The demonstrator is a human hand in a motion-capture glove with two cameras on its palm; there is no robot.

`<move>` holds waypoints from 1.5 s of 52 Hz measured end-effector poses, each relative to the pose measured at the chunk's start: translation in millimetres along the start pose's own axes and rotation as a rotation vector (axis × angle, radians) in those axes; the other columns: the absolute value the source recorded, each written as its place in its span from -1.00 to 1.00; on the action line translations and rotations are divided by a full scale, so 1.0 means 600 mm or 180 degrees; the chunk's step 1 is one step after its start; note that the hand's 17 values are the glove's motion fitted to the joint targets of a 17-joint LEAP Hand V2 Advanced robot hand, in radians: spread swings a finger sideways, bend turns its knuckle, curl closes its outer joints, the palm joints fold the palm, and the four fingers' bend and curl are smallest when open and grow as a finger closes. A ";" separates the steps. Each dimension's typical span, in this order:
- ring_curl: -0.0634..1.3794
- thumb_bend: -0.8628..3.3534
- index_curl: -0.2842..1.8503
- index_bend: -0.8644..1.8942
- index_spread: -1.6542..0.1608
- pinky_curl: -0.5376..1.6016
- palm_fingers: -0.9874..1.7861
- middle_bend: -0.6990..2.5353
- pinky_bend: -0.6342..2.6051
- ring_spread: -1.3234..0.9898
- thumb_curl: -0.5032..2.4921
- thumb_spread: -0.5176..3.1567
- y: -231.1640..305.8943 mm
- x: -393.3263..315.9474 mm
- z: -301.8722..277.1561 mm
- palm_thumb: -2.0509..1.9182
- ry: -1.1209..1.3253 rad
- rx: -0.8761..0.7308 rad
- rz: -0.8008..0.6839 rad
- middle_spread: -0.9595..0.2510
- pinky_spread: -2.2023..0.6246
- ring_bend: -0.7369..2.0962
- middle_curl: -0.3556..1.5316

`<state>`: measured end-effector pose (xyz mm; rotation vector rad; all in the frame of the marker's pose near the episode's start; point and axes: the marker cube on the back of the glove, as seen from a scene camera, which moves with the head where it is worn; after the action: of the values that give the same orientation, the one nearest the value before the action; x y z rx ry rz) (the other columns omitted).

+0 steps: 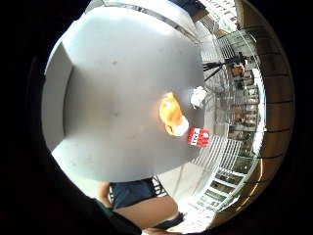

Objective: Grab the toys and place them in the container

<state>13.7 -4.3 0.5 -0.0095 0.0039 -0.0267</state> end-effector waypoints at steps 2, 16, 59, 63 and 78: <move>-0.90 -0.64 -0.68 -0.24 0.74 -0.41 -0.25 -0.45 -0.35 0.08 -0.67 -0.46 -0.010 0.024 0.002 -0.04 0.0064 0.0018 -0.0018 0.56 0.53 -0.38 -0.57; -0.83 -0.64 -0.56 -0.23 0.67 -0.31 -0.31 -0.43 -0.32 0.01 -0.65 -0.20 0.015 0.015 -0.002 -0.04 0.0019 0.0075 0.0010 0.53 0.51 -0.36 -0.44; -0.70 -0.64 -0.41 -0.26 0.63 -0.21 -0.32 -0.44 -0.33 0.00 -0.59 -0.25 0.149 0.434 0.220 -0.05 0.0208 -0.0036 0.0579 0.57 0.54 -0.35 -0.27; -0.68 -0.64 -0.40 -0.25 0.63 -0.20 -0.31 -0.44 -0.34 0.00 -0.59 -0.25 0.148 0.451 0.248 -0.04 0.0134 -0.0047 0.0657 0.57 0.54 -0.35 -0.26; -0.63 -0.62 -0.34 -0.17 0.64 -0.23 -0.20 -0.41 -0.43 -0.02 -0.56 -0.23 0.145 0.499 0.355 0.00 0.0071 -0.0359 0.0857 0.55 0.55 -0.31 -0.22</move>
<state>316.1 76.5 211.6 -0.1212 0.0288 0.2426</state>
